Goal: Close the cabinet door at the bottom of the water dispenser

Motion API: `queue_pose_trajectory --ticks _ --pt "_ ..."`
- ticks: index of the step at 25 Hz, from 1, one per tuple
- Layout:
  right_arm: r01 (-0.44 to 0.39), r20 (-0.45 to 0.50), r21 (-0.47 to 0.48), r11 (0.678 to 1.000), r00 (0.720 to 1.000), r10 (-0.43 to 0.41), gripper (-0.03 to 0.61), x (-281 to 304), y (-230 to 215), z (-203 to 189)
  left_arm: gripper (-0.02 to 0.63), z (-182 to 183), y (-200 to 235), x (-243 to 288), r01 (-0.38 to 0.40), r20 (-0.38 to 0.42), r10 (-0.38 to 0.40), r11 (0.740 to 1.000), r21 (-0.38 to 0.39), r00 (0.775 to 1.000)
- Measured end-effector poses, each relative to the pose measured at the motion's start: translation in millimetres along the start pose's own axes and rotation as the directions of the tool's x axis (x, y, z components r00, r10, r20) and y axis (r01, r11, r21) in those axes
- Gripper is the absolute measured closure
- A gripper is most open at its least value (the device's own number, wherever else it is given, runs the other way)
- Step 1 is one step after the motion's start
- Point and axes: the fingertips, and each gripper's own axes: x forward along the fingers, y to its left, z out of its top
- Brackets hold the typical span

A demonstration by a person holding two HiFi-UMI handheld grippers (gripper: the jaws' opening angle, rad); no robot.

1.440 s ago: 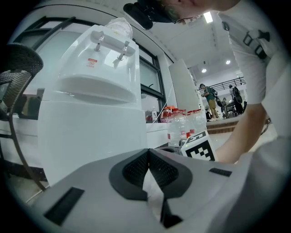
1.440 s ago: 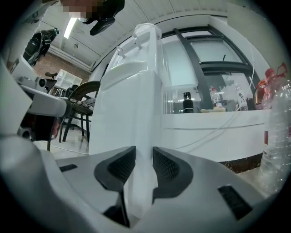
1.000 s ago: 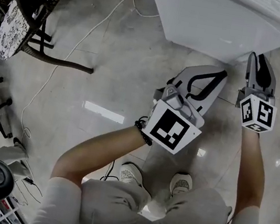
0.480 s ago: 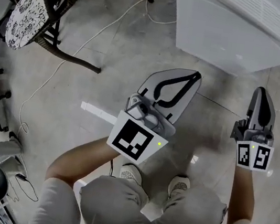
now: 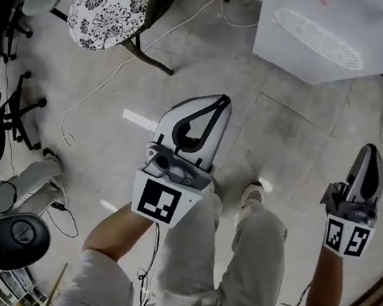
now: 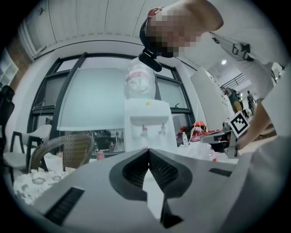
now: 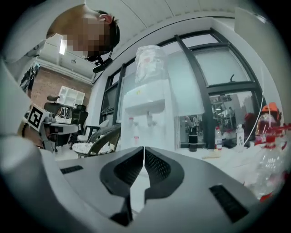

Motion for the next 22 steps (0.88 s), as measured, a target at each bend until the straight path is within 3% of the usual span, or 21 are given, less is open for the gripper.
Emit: queue_pose_trajectory --ticks 8,13,17,22 --pt "0.044 -0.054 0.025 0.999 0.998 -0.043 0.557 -49 -3 262 0.606 261 16 -37 -0.047 -0.042 0.045 0.998 -0.04 0.998" --pt "0.045 -0.046 0.032 0.998 0.998 -0.043 0.557 -66 8 413 0.606 391 61 -59 -0.13 -0.055 0.124 0.985 -0.114 0.991" --pt "0.017 -0.062 0.021 1.0 0.998 -0.016 0.557 -95 27 479 0.606 457 89 -93 -0.208 -0.036 0.205 0.971 -0.118 0.978" --pt "0.007 -0.055 -0.002 1.0 0.998 -0.007 0.557 -129 46 518 0.606 484 100 -132 -0.245 -0.046 0.241 0.961 -0.128 0.969"
